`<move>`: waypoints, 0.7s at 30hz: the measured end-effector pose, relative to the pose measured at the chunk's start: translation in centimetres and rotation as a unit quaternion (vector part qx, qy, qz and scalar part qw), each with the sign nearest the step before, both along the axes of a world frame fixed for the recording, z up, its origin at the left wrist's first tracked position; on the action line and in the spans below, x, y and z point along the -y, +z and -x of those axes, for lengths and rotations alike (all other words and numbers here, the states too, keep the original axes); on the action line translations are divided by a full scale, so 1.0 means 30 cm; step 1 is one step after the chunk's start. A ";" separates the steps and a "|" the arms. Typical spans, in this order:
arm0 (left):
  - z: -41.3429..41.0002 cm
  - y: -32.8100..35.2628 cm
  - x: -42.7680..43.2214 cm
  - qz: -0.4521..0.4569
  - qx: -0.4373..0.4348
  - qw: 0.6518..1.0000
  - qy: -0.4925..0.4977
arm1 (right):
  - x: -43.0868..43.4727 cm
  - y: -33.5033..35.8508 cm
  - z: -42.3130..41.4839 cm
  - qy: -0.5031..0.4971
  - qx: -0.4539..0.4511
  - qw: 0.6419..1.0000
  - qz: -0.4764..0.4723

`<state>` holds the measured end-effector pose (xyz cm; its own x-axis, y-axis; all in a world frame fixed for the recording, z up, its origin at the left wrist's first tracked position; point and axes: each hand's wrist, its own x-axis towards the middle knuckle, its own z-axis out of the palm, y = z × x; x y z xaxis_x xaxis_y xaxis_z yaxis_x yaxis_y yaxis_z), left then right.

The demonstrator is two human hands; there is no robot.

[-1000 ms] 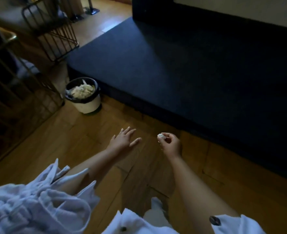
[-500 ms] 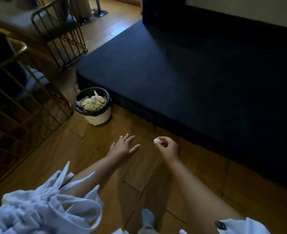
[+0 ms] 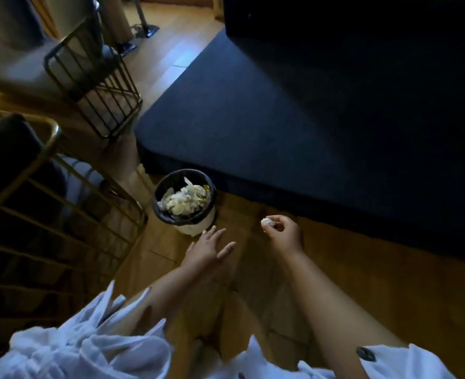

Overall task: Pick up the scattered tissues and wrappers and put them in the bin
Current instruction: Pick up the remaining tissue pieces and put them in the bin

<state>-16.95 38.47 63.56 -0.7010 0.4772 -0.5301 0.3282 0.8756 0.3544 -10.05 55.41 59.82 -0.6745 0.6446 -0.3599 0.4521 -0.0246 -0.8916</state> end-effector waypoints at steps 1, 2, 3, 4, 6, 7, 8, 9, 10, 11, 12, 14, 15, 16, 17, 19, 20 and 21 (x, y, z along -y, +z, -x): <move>0.067 -0.001 0.041 0.000 0.002 1.000 -0.018 | 0.043 -0.016 0.038 -0.014 0.006 1.000 0.000; 0.135 -0.004 0.080 -0.003 0.005 0.999 -0.032 | 0.081 -0.029 0.074 -0.024 0.014 1.000 0.002; 0.201 -0.009 0.116 -0.007 0.007 0.999 -0.039 | 0.118 -0.041 0.108 -0.031 0.021 0.999 0.006; 0.264 -0.016 0.148 -0.011 0.004 0.999 -0.041 | 0.151 -0.051 0.139 -0.035 0.028 0.999 0.008; 0.375 -0.040 0.203 -0.008 -0.001 0.999 -0.038 | 0.209 -0.073 0.197 -0.036 0.040 0.999 0.009; 0.426 -0.059 0.225 -0.005 0.000 0.999 -0.034 | 0.234 -0.091 0.228 -0.037 0.046 0.998 0.009; 0.477 -0.081 0.243 -0.003 0.002 0.999 -0.032 | 0.254 -0.108 0.263 -0.042 0.055 0.998 0.010; 0.528 -0.104 0.254 0.000 0.003 1.000 -0.031 | 0.268 -0.126 0.304 -0.050 0.064 0.997 0.012; 0.581 -0.127 0.262 0.003 0.002 0.999 -0.032 | 0.278 -0.146 0.354 -0.061 0.074 0.995 0.016; 0.634 -0.148 0.269 0.005 -0.001 0.999 -0.033 | 0.287 -0.163 0.411 -0.072 0.082 0.994 0.022; 0.684 -0.165 0.276 0.007 -0.002 0.999 -0.033 | 0.297 -0.178 0.475 -0.080 0.088 0.992 0.028; 0.779 -0.192 0.293 0.011 -0.001 0.999 -0.037 | 0.316 -0.211 0.615 -0.080 0.090 0.992 0.040; 0.832 -0.202 0.298 0.014 0.000 0.999 -0.044 | 0.324 -0.225 0.688 -0.078 0.092 0.992 0.046; 0.886 -0.212 0.305 0.016 0.003 0.999 -0.050 | 0.334 -0.245 0.757 -0.079 0.096 0.991 0.053; 0.944 -0.226 0.314 0.016 0.005 0.999 -0.051 | 0.347 -0.264 0.828 -0.082 0.101 0.990 0.060; 1.061 -0.264 0.327 0.013 0.003 0.999 -0.050 | 0.364 -0.317 0.954 -0.091 0.116 0.985 0.085; 1.116 -0.281 0.329 0.013 0.003 0.999 -0.050 | 0.369 -0.346 1.011 -0.106 0.127 0.982 0.096; 1.169 -0.300 0.331 0.011 0.000 0.999 -0.047 | 0.375 -0.379 1.068 -0.124 0.135 0.977 0.106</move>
<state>-52.03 28.53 54.54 -0.6533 0.5292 -0.5414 0.4098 0.8485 0.3349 -42.09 44.16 48.46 -0.3685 0.6682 -0.6463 0.6273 -0.3343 -0.7034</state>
